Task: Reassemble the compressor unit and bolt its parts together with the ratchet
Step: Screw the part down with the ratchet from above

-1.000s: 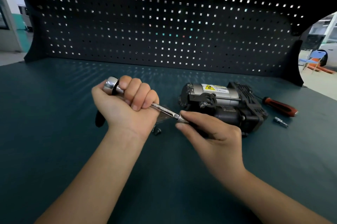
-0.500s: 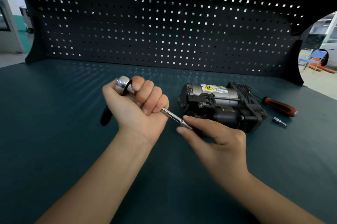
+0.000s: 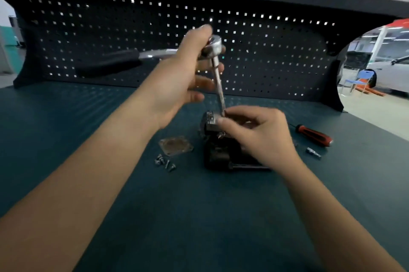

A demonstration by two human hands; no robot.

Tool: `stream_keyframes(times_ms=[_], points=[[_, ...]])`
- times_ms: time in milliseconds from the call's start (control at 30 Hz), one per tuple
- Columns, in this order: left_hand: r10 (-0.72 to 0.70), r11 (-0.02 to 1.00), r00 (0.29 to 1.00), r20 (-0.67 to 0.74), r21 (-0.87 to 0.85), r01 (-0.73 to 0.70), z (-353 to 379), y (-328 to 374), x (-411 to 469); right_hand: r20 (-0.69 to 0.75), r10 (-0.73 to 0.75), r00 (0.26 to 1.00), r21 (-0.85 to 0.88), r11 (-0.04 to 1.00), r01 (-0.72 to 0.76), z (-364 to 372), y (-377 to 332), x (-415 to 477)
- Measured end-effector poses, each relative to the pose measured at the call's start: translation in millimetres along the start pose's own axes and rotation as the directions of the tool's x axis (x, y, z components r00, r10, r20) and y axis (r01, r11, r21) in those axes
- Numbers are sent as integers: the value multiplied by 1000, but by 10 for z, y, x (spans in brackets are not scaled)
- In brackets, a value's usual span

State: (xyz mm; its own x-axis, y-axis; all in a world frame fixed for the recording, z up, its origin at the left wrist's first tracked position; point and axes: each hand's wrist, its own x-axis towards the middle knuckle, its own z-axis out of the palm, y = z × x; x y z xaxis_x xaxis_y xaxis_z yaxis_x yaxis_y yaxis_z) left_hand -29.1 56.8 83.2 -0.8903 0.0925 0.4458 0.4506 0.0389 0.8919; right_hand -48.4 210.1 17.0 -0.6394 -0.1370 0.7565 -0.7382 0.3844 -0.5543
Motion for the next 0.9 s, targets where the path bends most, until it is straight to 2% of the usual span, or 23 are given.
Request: stream_keyframes(times_ms=[67,133,200,300,433,900], points=[[42,992,997,-68,120,-34,29,154,113,142,20,990,12,1000,-22,-130,-8,187],[49,987,996,-74,154,-37,100,220,181,205,9,979,19,1000,-14,-153,14,243],[26,985,998,-58,174,-16,180,218,220,155,-6,988,17,1000,3,-78,85,164],[4,985,1000,-10,174,-2,289,175,237,-26,-19,999,47,999,20,36,199,2],[56,977,998,27,203,-60,419,182,251,-144,-37,989,55,997,46,60,282,-55],[102,926,991,83,355,-125,569,158,173,-101,3,995,106,994,8,83,333,-76]])
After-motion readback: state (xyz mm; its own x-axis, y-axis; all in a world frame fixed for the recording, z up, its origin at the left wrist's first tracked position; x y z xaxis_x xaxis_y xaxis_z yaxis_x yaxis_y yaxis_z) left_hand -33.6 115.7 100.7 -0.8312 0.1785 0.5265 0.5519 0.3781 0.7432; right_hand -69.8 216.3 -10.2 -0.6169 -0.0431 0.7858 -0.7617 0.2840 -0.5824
